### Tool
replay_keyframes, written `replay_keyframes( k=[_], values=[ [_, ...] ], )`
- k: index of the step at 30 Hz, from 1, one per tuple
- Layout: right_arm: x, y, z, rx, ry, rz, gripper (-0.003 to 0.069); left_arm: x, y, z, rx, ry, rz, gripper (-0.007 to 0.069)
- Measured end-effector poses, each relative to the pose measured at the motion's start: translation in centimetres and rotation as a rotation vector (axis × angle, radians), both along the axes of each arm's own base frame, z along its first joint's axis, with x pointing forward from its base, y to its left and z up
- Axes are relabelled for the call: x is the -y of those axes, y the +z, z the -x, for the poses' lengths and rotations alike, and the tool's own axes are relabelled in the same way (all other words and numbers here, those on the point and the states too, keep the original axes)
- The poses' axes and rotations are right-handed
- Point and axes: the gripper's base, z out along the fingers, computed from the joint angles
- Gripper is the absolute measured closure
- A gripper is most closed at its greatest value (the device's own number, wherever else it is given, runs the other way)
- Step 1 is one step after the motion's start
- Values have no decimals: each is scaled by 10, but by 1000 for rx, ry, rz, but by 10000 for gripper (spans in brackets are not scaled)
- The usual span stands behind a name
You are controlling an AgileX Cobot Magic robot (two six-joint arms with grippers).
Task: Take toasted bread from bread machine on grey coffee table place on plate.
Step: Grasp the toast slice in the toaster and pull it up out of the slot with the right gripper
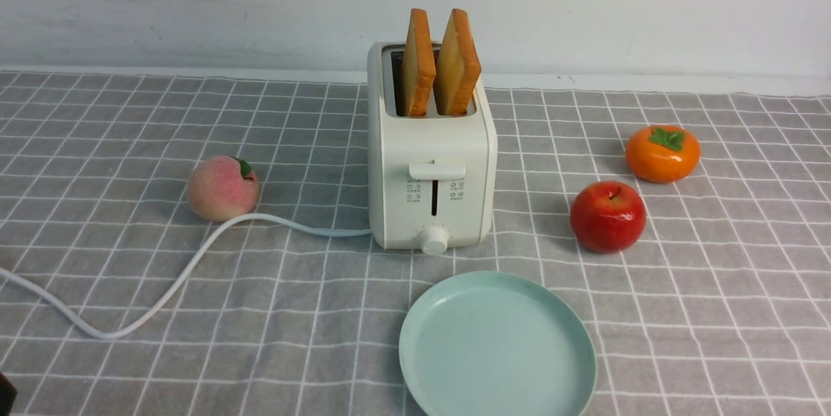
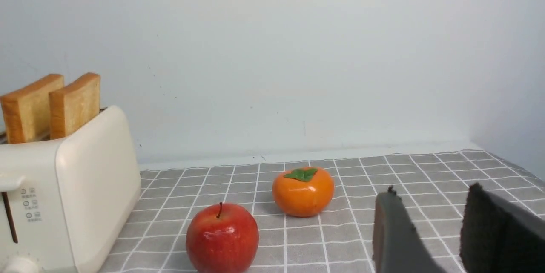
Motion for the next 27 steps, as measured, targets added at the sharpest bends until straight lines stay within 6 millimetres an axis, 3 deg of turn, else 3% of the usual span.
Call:
replay_keyframes(
  k=[8, 14, 15, 17, 19, 20, 21, 24, 26, 27],
  values=[
    [1, 7, 2, 79, -13, -12, 419, -1, 7, 0, 71, 7, 20, 386],
    [6, 29, 10, 338, -27, -121, 419, -8, 42, 9, 470, 12, 355, 386],
    [6, 42, 14, 401, -23, -139, 419, -10, 55, 15, 596, -17, 476, 386],
    [6, 54, 18, 439, -17, -153, 419, -11, 67, 20, 655, -48, 549, 386],
    [6, 87, 30, 523, 5, -188, 419, -11, 97, 26, 719, -97, 621, 386],
    [6, 86, 29, 519, 7, -194, 419, -11, 100, 26, 722, -101, 624, 386],
    [6, 117, 38, 574, 41, -250, 419, -8, 130, 26, 717, -129, 628, 386],
    [4, 171, 43, 600, 110, -342, 419, -3, 182, 14, 627, -140, 565, 386],
    [3, 192, 41, 587, 125, -341, 419, -1, 197, 5, 557, -126, 517, 386],
    [0, 215, 30, 499, 126, -305, 419, 0, 218, -11, 450, -92, 460, 386]
  ],
)
